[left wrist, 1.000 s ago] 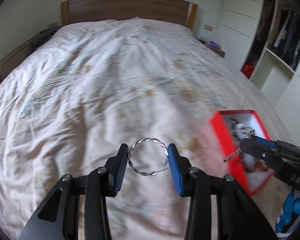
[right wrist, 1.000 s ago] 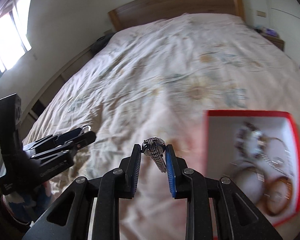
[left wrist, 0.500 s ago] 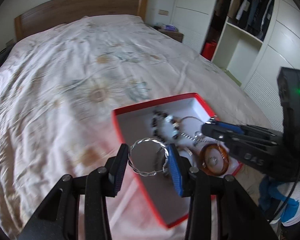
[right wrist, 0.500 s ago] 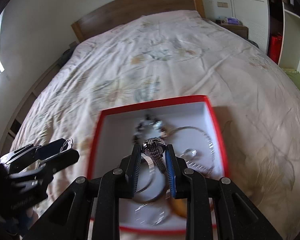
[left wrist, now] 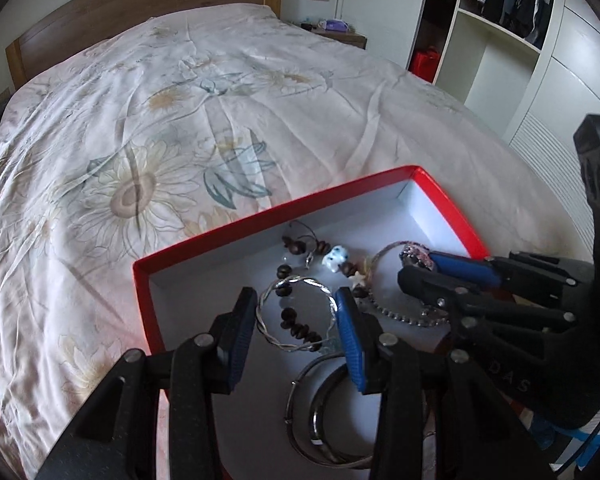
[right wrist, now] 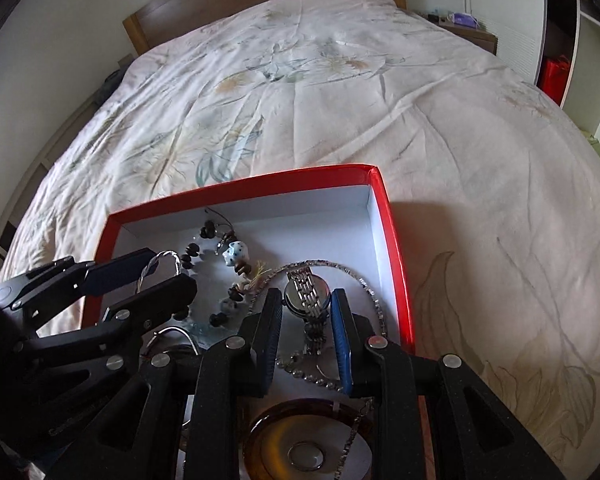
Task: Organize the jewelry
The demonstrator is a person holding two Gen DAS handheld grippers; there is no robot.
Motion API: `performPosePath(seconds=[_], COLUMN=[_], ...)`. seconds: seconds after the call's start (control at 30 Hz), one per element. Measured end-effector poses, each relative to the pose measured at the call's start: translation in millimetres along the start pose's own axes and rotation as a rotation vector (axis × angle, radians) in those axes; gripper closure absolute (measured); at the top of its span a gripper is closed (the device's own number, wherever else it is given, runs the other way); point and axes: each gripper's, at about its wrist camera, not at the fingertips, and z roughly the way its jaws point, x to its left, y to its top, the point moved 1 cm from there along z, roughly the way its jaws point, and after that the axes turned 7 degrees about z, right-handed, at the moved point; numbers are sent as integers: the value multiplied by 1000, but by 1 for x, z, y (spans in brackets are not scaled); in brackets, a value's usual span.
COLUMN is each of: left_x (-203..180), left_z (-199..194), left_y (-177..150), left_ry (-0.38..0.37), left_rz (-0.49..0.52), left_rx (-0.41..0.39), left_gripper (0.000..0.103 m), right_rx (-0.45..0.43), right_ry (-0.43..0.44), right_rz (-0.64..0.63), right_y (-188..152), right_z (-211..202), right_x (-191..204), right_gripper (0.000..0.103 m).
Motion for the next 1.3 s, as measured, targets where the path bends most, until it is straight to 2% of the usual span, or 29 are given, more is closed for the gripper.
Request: performPosePath(seconds=[0.2, 0.3, 0.4, 0.5, 0.63, 0.8, 0.93, 1.13, 1.3], left_x=[4, 5, 8, 9, 7, 1, -3, -4, 3], left_z=[9, 10, 9, 6, -2, -33, -75, -149, -203], left_y=[-1, 0, 0, 0, -1, -6, -20, -61, -101], left_ry=[-12, -12, -29, -50, -66, -63, -10, 81, 138], left_rz=[-16, -20, -39, -50, -67, -59, -60, -104, -149], left_rx=[38, 51, 54, 55, 54, 25, -19, -104, -138], left_gripper=[64, 64, 64, 64, 64, 64, 64, 64, 64], right_rx=[-7, -12, -24, -44, -62, -71, -81, -90, -94], right_ry=[-34, -41, -47, -56, -52, -29, -9, 15, 19], right_rz=[-42, -47, -52, -54, -43, -18, -21, -48, -72], right_y=[-4, -6, -7, -9, -17, -32, -50, -86, -115], right_z=[-3, -9, -18, -32, -53, -82, -108, -151, -179], right_x=[6, 5, 4, 3, 5, 11, 26, 57, 82], right_gripper=[77, 71, 70, 64, 63, 61, 55, 50, 44])
